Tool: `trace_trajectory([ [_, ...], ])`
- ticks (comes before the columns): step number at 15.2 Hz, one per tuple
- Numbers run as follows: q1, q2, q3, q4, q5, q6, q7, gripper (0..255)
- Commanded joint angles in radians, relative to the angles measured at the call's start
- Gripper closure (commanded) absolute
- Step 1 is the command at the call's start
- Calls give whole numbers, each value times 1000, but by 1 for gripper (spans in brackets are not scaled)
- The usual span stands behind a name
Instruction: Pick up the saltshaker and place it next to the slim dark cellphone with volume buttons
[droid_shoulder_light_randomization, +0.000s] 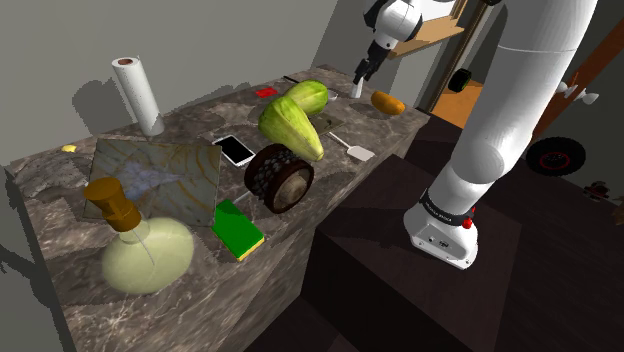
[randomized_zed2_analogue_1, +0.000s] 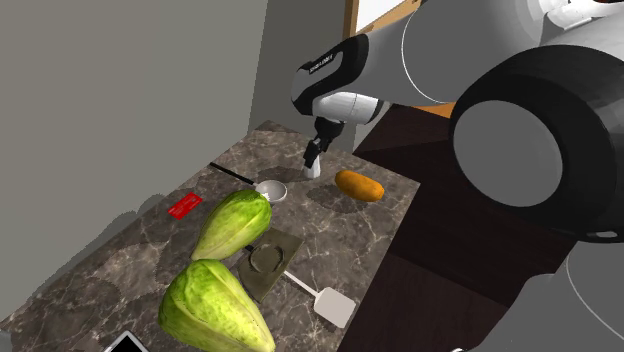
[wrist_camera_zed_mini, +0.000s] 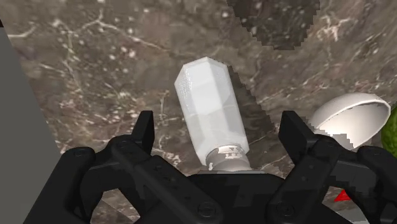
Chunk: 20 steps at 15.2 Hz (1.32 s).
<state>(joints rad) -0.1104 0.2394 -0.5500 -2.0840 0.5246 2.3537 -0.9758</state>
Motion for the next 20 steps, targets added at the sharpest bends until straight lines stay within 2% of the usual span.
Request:
trace_trajectory([
  [1,0,0,0,0,1,1,0,0],
  [3,0,0,0,0,0,0,0,0],
  [4,0,0,0,0,0,0,0,255],
  [13,0,0,0,0,1,1,0,255],
  [20,15,-59,-21,26,-69,-65,60,255],
])
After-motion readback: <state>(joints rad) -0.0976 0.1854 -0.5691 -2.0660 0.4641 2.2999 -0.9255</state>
